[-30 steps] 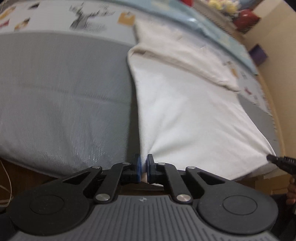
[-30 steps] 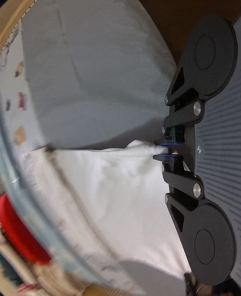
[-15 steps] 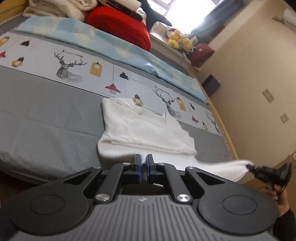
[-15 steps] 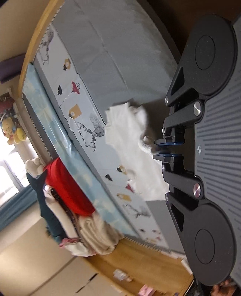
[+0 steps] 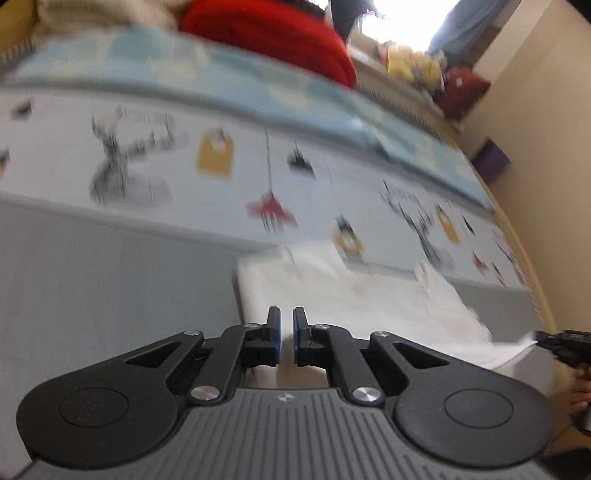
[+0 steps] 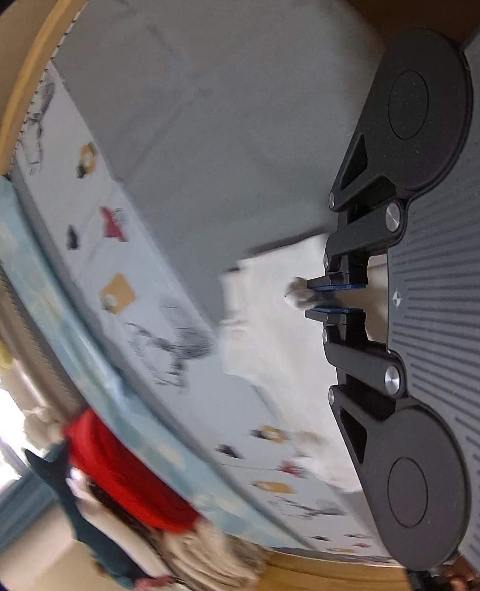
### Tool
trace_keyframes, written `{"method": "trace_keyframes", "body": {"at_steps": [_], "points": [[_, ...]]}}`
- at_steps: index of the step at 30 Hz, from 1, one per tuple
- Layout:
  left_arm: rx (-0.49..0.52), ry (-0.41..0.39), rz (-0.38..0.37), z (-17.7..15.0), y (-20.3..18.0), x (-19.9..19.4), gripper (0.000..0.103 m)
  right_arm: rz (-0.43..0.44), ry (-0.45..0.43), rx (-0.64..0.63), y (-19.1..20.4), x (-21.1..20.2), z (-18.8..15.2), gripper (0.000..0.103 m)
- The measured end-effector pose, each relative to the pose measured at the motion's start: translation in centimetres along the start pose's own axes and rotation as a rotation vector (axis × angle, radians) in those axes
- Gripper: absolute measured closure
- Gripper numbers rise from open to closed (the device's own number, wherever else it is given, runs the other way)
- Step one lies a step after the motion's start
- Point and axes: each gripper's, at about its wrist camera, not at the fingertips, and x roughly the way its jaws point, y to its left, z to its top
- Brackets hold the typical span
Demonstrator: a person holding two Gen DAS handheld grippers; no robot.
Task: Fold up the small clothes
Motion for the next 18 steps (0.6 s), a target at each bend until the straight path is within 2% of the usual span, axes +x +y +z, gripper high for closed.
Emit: {"method": "trace_keyframes", "body": {"at_steps": [1, 3, 4, 7, 9, 11, 13, 15, 18], "points": [[-0.02, -0.019, 0.0, 0.0, 0.5, 0.5, 0.094, -0.012, -0.054, -0.02, 0.3, 0.6, 0.5, 0.092], [-0.152, 0.044, -0.024, 0.0, 2.2, 1.9, 0.092, -0.054, -0.134, -0.089, 0.7, 1.6, 0.9, 0.087], [-0.185, 0.07, -0.039, 0.0, 2.5, 2.4, 0.092, -0.065, -0.124, -0.085, 0.4, 2.2, 0.7, 0.078], [-0.099, 0.09, -0.012, 0.2, 1.6, 3.5, 0.087, -0.039, -0.016, -0.03, -1.0, 3.7, 0.3, 0.077], [-0.077, 0.109, -0.005, -0.1, 1.3, 4.7, 0.078, -0.066, -0.01, -0.103, -0.8, 4.0, 0.2, 0.076], [-0.095, 0.146, 0.002, -1.1, 1.5, 5.9, 0.076, -0.087, 0.018, -0.148, -0.8, 4.7, -0.2, 0.069], [-0.102, 0.185, 0.026, -1.2, 1.4, 6.9, 0.076, -0.104, 0.051, -0.151, -1.3, 5.6, -0.6, 0.068], [-0.111, 0.169, 0.018, -1.0, 1.2, 7.5, 0.072, -0.106, 0.065, -0.157, -1.4, 6.2, -0.9, 0.068], [-0.135, 0.188, 0.035, -1.0, 1.1, 8.7, 0.071, -0.101, 0.067, -0.163, -1.6, 7.0, -1.0, 0.068]]}}
